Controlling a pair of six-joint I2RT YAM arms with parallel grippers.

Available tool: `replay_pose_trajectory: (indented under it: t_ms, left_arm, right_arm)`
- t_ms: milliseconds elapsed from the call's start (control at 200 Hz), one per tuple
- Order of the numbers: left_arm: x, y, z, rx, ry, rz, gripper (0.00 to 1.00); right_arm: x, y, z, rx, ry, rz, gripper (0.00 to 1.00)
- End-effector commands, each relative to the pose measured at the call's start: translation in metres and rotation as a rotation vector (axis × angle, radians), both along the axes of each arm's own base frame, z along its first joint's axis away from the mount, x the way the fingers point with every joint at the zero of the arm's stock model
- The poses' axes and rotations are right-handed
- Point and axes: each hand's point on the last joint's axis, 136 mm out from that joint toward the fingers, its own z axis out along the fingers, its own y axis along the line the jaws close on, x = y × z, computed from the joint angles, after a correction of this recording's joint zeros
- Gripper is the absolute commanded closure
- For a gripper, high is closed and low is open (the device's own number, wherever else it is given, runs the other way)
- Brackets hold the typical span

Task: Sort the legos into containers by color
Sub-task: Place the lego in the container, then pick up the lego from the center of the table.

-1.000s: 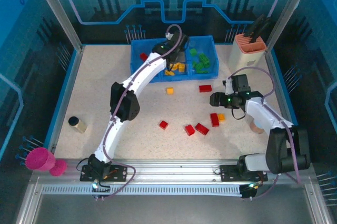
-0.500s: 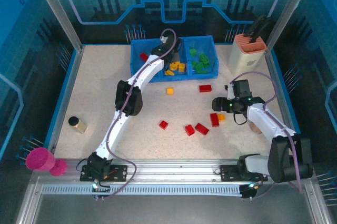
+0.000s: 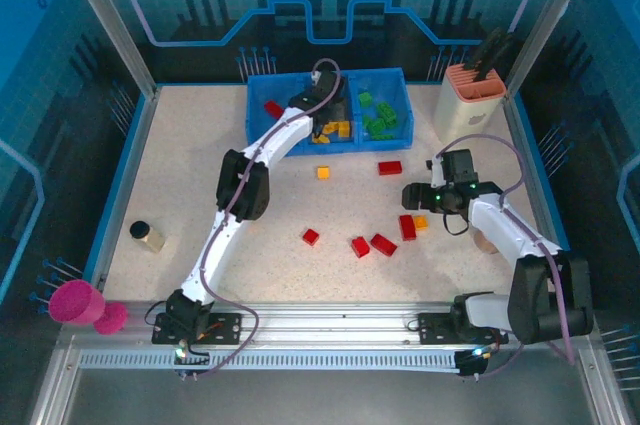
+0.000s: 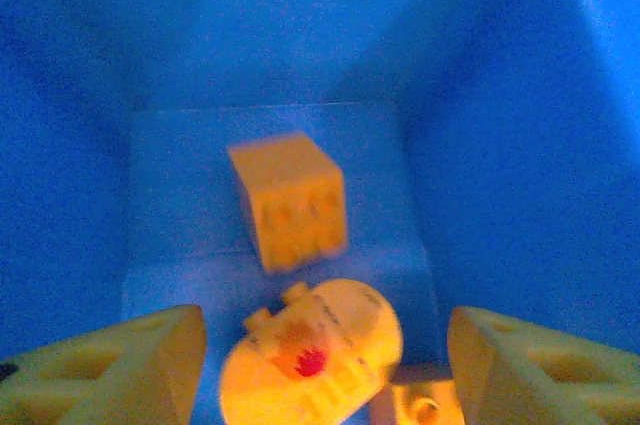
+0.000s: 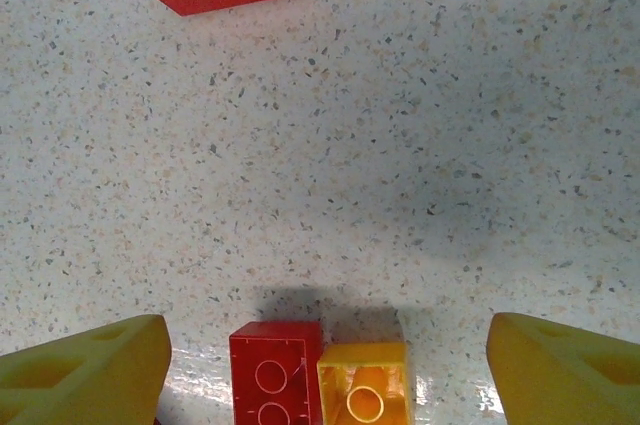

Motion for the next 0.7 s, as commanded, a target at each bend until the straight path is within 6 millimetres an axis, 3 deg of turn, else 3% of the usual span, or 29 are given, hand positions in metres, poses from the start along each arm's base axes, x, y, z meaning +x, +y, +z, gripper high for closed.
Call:
replay_pose_trajectory:
  t_ms: [0, 150, 225, 335, 560, 585, 696]
  left_arm:
    - [-0.010, -0.034, 0.099, 0.036, -0.206, -0.141, 0.32]
    - [-0.045, -0.069, 0.144, 0.085, -0.269, -0.347, 0.26]
    - [-0.069, -0.083, 0.152, 0.079, -0.255, -0.476, 0.22]
    - [-0.098, -0.082, 0.153, 0.058, -0.202, -0.558, 0.21]
    - [-0.162, -0.084, 0.108, -0.026, 0.010, -0.704, 0.23]
    - [-0.168, -0.085, 0.101, -0.028, 0.038, -0.721, 0.23]
    - [-0.188, -0.087, 0.068, 0.004, 0.107, -0.786, 0.23]
  right_arm:
    - [0.004, -0.008, 0.019, -0.027, -0.035, -0.004, 0.14]
    - [0.004, -0.013, 0.038, -0.043, -0.079, -0.020, 0.13]
    - [0.005, -0.012, 0.047, -0.036, -0.099, -0.023, 0.13]
    - [0.005, -0.012, 0.058, -0.033, -0.117, -0.023, 0.13]
    - [-0.005, -0.021, 0.073, -0.058, -0.142, -0.035, 0.12]
    - [0.000, -0.022, 0.086, -0.054, -0.170, -0.036, 0.11]
    - [-0.001, -0.022, 0.103, -0.034, -0.180, -0.011, 0.11]
